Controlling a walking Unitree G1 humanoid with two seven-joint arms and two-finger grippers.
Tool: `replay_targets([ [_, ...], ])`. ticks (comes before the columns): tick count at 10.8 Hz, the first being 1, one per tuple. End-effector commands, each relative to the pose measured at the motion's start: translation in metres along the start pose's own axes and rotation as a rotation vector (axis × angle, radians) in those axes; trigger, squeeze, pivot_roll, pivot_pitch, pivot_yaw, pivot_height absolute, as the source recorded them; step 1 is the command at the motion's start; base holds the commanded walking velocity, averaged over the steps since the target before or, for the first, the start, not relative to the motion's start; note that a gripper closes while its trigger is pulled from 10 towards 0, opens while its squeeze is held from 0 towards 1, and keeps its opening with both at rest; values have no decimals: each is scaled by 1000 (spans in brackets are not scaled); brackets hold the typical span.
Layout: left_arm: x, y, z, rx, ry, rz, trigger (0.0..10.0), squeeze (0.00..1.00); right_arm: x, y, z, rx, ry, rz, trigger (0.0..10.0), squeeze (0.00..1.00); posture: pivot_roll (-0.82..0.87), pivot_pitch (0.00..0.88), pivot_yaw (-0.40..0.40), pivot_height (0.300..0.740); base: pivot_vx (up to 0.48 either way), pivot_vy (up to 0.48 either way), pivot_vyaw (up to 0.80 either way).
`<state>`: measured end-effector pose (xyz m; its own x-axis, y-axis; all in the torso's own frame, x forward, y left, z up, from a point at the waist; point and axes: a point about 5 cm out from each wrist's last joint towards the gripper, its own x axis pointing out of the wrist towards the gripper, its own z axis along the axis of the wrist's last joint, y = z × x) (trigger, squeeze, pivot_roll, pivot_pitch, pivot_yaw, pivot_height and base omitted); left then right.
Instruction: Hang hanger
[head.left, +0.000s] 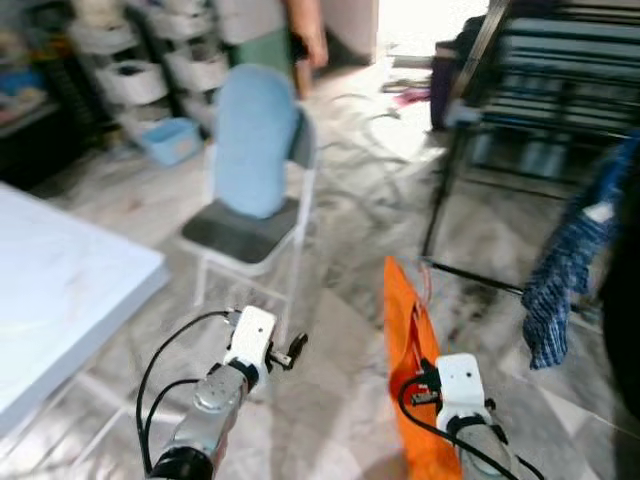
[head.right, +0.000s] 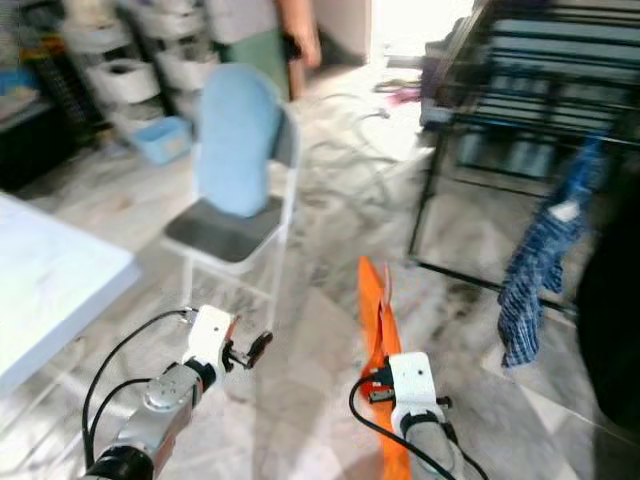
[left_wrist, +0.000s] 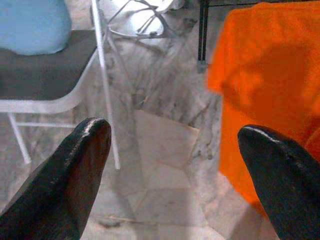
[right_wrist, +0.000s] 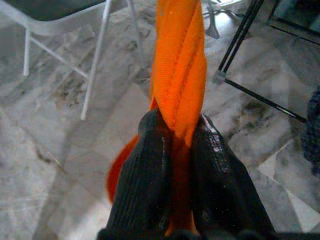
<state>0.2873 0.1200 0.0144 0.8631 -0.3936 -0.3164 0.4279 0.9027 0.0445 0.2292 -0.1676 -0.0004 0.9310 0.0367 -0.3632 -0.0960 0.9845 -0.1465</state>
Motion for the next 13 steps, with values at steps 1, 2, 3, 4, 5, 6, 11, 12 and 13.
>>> replay_targets([
  [1,0,2,4,20,-5,-8,10000,0,1,3,7,2,-38,3,10000,0,-168,0,99,740,0,0,800],
  [2,0,3,4,22,-6,-9,10000,0,1,3,8,0,-39,5,10000,0,-167,0,98,740,0,0,800],
  [3,0,3,5,26,-7,-10,10000,0,2,4,9,-3,-40,8,10000,0,-167,0,100,740,0,0,800],
  [4,0,3,5,29,-7,-9,10000,0,2,4,8,-4,-38,10,10000,0,-166,0,100,740,0,0,800],
  [5,0,3,5,31,-6,-8,10000,0,2,4,7,-4,-36,13,10000,0,-163,0,101,740,0,0,800],
  [6,0,3,4,21,-7,-6,10000,0,2,5,8,-3,-36,16,10000,0,-163,0,101,740,0,0,800],
  [11,-3,4,-1,4,-3,41,10000,0,10,5,13,-5,-40,54,10000,0,-104,0,49,740,0,0,320],
  [12,-4,6,-1,-2,-7,58,10000,0,15,6,17,-24,-49,79,10000,0,-91,0,43,740,0,0,0],
  [13,-7,9,-4,-3,-4,68,10000,0,17,5,19,-30,-52,82,10000,0,-86,0,40,740,0,0,0],
])
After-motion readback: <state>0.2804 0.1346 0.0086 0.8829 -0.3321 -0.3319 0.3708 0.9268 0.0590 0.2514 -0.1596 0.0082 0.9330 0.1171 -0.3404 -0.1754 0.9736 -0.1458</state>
